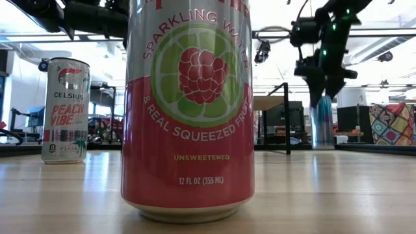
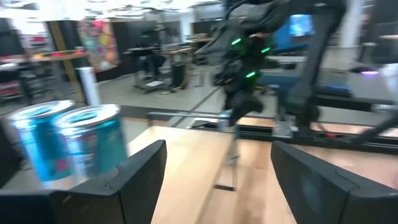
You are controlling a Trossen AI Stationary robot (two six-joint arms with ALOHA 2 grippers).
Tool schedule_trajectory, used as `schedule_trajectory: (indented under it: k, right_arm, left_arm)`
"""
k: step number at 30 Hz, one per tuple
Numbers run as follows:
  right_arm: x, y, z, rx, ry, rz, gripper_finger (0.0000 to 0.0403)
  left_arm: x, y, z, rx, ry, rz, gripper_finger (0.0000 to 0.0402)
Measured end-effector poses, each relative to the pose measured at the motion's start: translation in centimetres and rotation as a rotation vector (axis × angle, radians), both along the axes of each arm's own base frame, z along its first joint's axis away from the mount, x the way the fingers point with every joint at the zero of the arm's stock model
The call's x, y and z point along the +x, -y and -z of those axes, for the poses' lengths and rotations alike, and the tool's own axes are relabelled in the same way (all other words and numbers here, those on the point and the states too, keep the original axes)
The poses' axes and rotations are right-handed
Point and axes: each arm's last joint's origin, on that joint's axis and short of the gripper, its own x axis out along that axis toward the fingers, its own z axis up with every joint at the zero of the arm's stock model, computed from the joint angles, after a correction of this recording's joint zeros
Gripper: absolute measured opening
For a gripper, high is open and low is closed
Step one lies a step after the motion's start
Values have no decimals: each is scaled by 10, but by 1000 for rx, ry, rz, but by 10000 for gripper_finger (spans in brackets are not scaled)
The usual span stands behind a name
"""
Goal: Place canned beverage on shelf
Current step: Align the blue soda can with the other blue soda can on the shelf
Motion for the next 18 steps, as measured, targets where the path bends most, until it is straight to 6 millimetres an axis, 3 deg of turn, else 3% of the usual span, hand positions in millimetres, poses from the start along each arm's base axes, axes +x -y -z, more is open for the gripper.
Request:
schedule_trajectory:
  k: [8, 18]
  right_arm:
    - [6, -15, -45, 6, 11, -1, 235]
    - [25, -53, -86, -16, 111, -105, 237]
  left_arm:
    - [4, -3, 6, -6, -25, -60, 275]
    - [26, -8, 6, -48, -8, -59, 275]
